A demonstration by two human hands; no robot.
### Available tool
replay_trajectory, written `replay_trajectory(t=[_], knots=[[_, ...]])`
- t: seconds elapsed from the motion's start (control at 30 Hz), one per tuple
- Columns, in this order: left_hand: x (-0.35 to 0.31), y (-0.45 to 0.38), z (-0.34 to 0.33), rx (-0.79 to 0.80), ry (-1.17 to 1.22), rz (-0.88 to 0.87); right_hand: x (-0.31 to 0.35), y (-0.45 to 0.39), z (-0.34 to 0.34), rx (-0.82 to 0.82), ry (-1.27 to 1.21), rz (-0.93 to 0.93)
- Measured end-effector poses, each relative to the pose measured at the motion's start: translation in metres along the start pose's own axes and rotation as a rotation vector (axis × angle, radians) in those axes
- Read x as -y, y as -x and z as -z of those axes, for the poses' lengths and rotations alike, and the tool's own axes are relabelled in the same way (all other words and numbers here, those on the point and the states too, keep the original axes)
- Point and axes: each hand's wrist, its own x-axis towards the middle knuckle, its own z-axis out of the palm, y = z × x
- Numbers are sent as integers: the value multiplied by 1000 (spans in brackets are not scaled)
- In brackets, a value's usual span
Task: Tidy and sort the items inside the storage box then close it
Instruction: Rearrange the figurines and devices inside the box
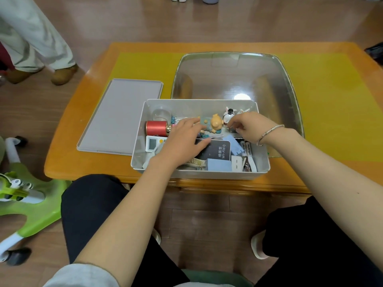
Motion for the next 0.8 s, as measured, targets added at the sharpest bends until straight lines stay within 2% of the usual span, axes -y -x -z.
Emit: replay_trajectory(t=[0.23,0.4,0.63,0.8], knots=[[44,49,23,-250,-87,262,23,6,-9,62,-59,-17],[52,58,21,-321,24,455,42,5,-17,19,-41,45],[58,59,16,-351,87,489,65,-3,-25,20,-128,94],[60,60,15,-370,128,515,82,-13,-28,1,-92,158]])
